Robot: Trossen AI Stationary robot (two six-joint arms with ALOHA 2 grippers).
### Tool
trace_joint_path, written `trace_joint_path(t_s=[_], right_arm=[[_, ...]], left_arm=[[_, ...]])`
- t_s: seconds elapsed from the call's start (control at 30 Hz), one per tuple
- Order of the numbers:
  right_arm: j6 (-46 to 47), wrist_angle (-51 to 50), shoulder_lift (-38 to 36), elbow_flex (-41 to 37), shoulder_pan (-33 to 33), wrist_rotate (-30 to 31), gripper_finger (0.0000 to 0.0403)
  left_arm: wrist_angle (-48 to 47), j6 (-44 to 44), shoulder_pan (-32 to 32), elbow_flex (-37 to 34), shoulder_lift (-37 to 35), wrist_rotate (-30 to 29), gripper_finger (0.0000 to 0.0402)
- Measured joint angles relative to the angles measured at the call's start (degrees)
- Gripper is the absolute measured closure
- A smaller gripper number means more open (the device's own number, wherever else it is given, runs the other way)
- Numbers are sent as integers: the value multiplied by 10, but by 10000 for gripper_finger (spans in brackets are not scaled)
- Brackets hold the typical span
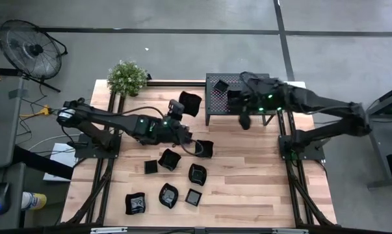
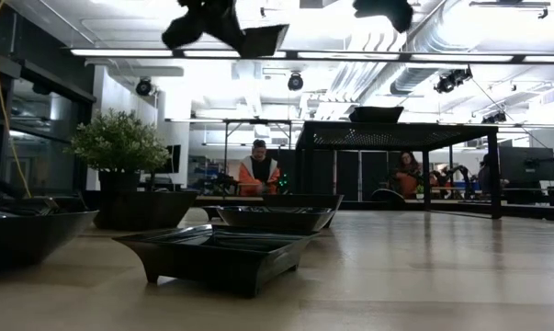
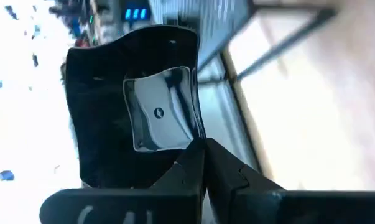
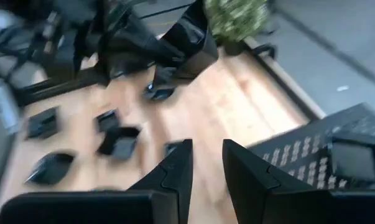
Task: Pick & Place Mini shaped plates
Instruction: Stack the black distorted square plate on top of the black distorted square plate on the shelf
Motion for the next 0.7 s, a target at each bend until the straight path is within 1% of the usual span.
trace_joint_path(t_s=[0.07, 0.17, 0.2, 0.27, 0.33, 0.43, 0.5, 0.57, 0.7], right_arm=[[7, 15, 26, 15, 26, 71, 320], [15, 38, 61, 31, 56, 174, 320], [15, 53, 69, 34, 62, 200, 320], [15, 91, 87, 34, 71, 230, 320], [26, 127, 97, 35, 74, 237, 320], [44, 171, 111, 35, 72, 215, 320], [45, 175, 120, 35, 68, 209, 320], [52, 187, 125, 35, 64, 205, 320], [78, 209, 143, 35, 51, 175, 320]], left_arm=[[19, 9, 0, 1, 16, -47, 401], [20, 14, 2, -1, 28, -91, 401], [35, 13, 2, 1, 34, -104, 401], [30, 11, 1, -1, 39, -118, 401], [49, 11, 0, 0, 48, -132, 401], [51, 8, 0, -1, 52, -148, 401], [68, 9, 1, 1, 58, -152, 401], [64, 9, 1, -1, 59, -154, 401], [82, 13, 1, 0, 64, -163, 401]])
